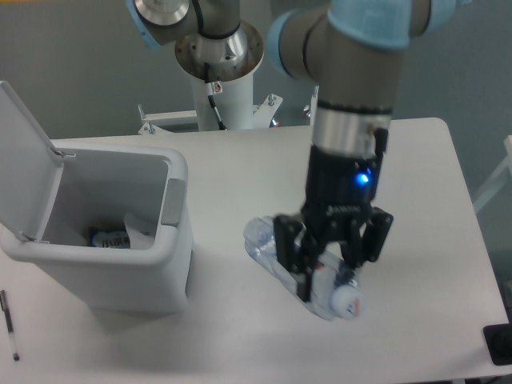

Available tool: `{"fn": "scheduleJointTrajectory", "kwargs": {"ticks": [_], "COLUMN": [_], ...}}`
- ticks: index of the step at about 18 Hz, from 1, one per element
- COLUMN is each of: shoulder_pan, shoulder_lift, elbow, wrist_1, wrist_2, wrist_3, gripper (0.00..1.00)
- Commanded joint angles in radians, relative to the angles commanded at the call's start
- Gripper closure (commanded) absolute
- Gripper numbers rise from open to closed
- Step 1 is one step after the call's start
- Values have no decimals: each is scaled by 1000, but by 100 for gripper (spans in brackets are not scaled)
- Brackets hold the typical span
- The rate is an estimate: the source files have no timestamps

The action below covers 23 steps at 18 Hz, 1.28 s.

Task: Place the trash in the trash can
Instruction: 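Regrasp the bottle around its body with the gripper, then lift the bottle and carry it into the trash bin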

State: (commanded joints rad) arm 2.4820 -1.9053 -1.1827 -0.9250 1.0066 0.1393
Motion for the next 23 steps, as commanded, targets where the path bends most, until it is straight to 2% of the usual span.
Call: {"fn": "scheduleJointTrajectory", "kwargs": {"ticks": [7,12,16,21,23], "shoulder_pan": [-2,-31,-73,-135,-147], "shoulder_lift": [29,29,34,75,81], "elbow": [-3,-8,-31,-133,-161], "wrist_1": [2,44,57,58,60], "wrist_2": [-233,-387,-391,-390,-390], "wrist_3": [72,77,78,97,147], "gripper": [44,44,44,44,44]}}
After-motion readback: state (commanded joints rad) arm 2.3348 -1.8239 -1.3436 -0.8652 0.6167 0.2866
